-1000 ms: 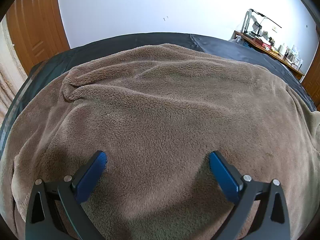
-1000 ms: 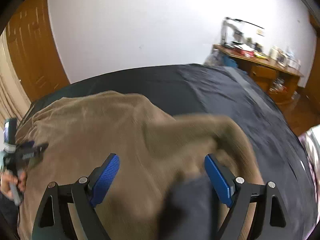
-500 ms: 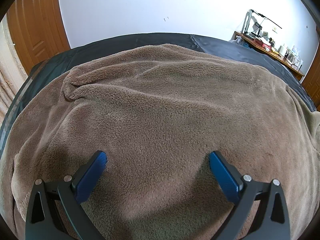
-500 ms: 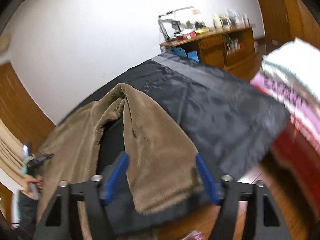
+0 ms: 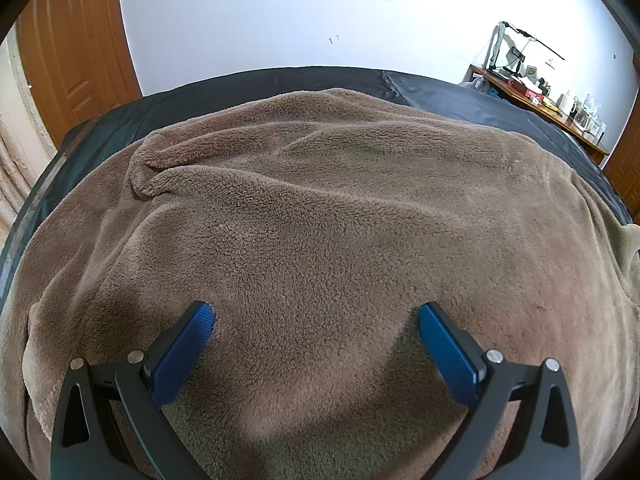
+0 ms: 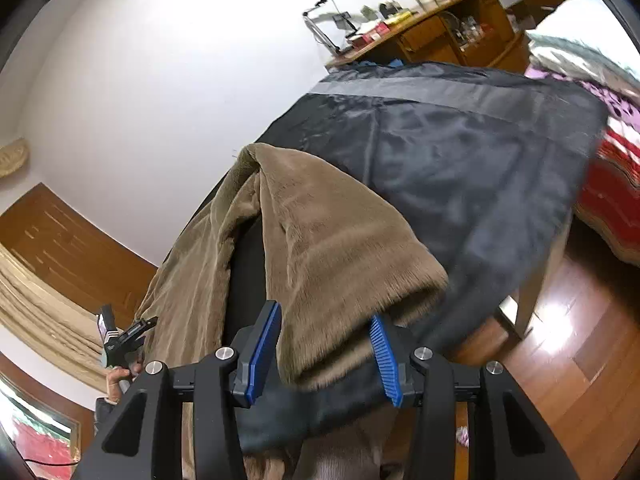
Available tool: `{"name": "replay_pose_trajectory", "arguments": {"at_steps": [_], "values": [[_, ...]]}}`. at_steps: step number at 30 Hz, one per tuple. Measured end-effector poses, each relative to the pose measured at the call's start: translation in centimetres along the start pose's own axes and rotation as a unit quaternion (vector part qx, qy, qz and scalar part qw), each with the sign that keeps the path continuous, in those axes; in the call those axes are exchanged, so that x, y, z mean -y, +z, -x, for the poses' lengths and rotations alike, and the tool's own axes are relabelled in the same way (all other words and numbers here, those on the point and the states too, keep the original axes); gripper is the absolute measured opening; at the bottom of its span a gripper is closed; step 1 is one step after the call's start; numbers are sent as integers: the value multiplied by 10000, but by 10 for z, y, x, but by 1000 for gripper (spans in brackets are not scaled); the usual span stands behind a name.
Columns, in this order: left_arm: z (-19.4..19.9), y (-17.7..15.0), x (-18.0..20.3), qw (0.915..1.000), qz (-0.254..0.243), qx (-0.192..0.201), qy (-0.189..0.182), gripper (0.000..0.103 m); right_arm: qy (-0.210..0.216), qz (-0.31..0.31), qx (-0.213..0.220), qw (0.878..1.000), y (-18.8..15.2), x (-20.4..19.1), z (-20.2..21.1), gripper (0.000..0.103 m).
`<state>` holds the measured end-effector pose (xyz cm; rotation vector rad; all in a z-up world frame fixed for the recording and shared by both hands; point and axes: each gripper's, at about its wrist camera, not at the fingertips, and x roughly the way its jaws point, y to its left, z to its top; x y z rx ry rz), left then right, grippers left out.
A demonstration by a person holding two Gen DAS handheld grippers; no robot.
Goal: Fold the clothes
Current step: 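Close the right gripper on a fleece edge and lift it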
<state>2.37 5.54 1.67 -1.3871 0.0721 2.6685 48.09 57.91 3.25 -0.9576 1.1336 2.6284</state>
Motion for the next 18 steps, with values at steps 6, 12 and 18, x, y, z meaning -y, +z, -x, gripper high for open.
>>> {"name": "replay_pose_trajectory", "arguments": {"at_steps": [6, 12, 18], "values": [[1, 0, 0, 10000, -1, -1, 7, 102, -311, 401, 115, 9986, 12, -12, -25, 41], [1, 1, 1, 10000, -8, -6, 16, 102, -650, 519, 497, 9953, 27, -17, -21, 19], [0, 1, 0, 10000, -11, -8, 16, 102, -1252, 778, 1386, 9793, 65, -34, 19, 19]]}}
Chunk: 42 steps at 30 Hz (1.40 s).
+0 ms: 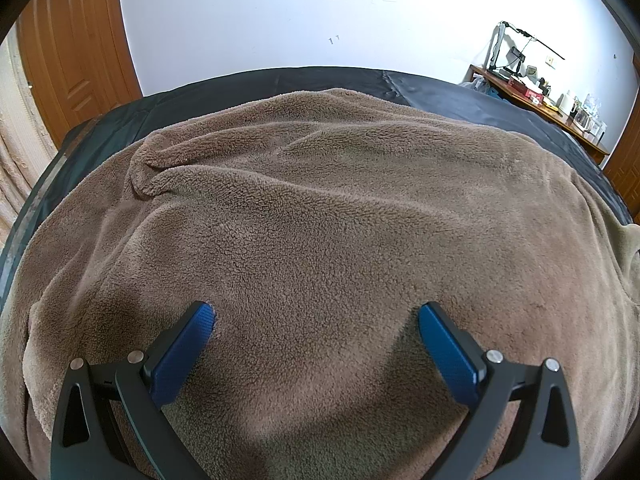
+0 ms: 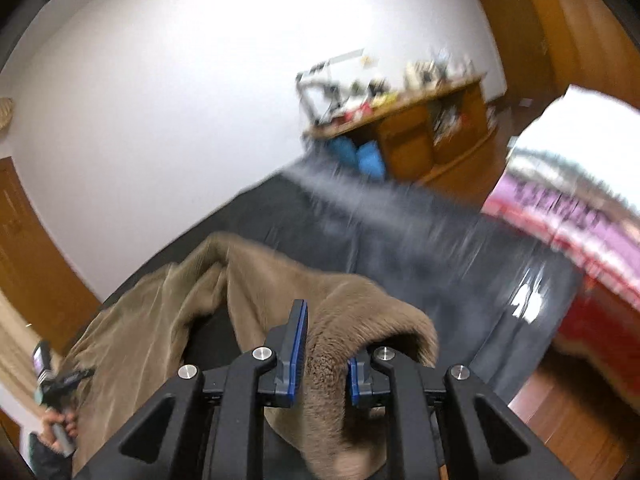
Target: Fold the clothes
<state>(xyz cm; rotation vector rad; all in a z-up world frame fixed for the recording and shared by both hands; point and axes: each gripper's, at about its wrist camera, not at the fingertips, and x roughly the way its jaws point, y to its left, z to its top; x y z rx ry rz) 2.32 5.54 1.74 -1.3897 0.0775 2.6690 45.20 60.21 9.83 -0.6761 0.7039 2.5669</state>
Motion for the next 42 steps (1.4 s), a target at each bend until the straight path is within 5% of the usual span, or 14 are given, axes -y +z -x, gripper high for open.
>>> {"name": "replay_pose_trajectory", "arguments": {"at_steps": [12, 17, 21, 25, 27, 33, 34, 37, 42], "values": [[0, 1, -1, 10000, 10, -4, -27, 102, -841, -117, 1672, 9823, 139, -12, 37, 19], [2, 2, -3, 9999, 17, -8, -150, 102, -445, 373, 1512, 9868, 152, -70, 30, 19], [11, 1, -4, 9989, 45, -37, -455, 102, 292, 735, 1290, 9885, 142, -132, 27, 19], [26, -1, -1, 9970, -35, 51, -775, 102, 1017, 1308, 1045, 9806, 124, -207, 23, 19], [32, -3, 0, 9964, -143, 131, -825, 102, 1008, 1640, 1001, 9762, 112, -233, 20, 19], [26, -4, -6, 9954, -29, -122, -946, 102, 380, 1879, 578, 9797, 85, -218, -12, 24], [24, -4, -7, 9951, 18, -173, -972, 102, 107, 1910, 428, 9806, 78, -203, -22, 31], [22, -7, -3, 9954, 57, -216, -926, 102, -572, 1999, 152, 9780, 59, -168, -38, 80], [22, -12, 6, 9966, -127, -170, -797, 102, -1374, 2487, -169, 9586, 28, -113, -58, 81]]}}
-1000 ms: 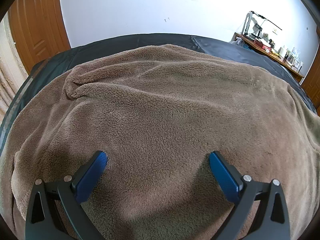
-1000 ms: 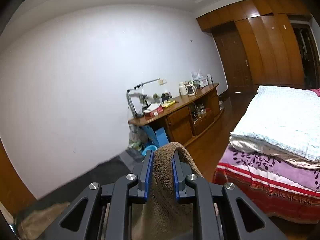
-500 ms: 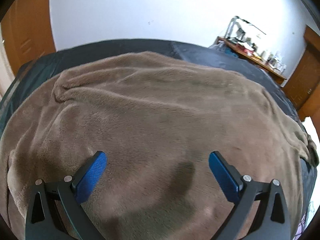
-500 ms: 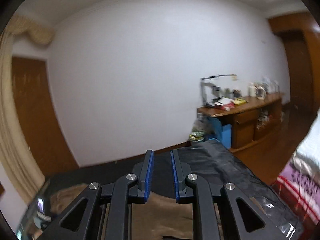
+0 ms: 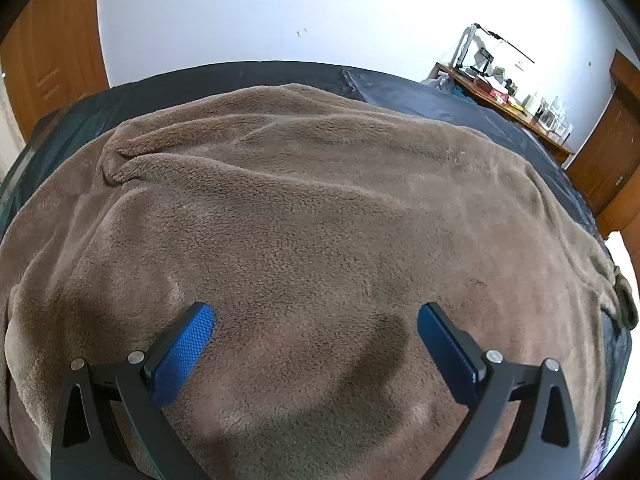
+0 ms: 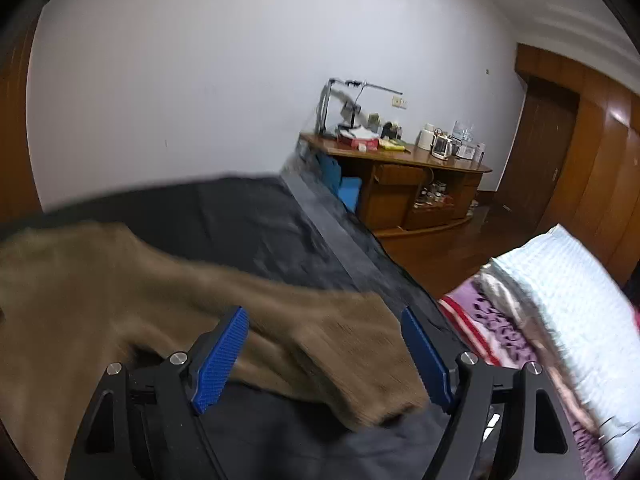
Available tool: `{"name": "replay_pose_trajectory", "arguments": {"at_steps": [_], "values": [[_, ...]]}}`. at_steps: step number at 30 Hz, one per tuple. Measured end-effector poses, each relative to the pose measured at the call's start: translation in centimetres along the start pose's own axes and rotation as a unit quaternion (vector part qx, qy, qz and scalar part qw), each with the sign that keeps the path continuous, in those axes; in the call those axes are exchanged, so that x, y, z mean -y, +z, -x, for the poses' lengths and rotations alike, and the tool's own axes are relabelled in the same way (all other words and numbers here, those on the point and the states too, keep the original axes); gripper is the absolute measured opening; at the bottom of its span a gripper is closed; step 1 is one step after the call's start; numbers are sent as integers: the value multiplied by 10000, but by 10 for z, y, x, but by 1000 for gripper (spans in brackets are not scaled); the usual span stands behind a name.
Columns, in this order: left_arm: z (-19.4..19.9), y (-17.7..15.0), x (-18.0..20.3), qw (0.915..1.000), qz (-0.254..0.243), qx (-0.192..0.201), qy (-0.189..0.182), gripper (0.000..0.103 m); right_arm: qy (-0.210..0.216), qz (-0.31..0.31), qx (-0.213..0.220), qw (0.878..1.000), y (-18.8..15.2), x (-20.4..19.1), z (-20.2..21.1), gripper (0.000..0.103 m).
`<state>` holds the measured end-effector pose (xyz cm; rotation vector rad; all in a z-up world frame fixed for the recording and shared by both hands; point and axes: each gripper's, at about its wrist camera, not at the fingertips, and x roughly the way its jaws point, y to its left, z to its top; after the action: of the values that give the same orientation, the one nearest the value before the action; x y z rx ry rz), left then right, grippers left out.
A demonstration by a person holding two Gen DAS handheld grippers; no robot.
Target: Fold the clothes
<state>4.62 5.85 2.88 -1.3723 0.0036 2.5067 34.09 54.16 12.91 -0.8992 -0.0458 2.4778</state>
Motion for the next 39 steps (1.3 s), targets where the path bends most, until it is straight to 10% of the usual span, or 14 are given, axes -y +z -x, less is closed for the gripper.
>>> {"name": "replay_pose_trajectory", "arguments": {"at_steps": [12, 16, 21, 31, 39], "values": [[-9, 0, 8, 9995, -212, 60, 219, 102, -83, 769, -1017, 9918, -39, 12, -88, 79], [-11, 1, 10, 9993, -254, 57, 254, 102, 350, 121, -1230, 9917, -38, 29, -98, 39], [-12, 3, 10, 9994, -249, 58, 234, 102, 717, -983, -1239, 9848, -30, 55, -82, 27], [-7, 5, 0, 10000, -7, 19, -46, 102, 2934, -3014, -368, 9065, 18, 74, -15, 25], [11, 9, -9, 9984, 235, 125, -500, 102, 4542, -2407, -153, 8577, 76, -40, 32, 25]]}}
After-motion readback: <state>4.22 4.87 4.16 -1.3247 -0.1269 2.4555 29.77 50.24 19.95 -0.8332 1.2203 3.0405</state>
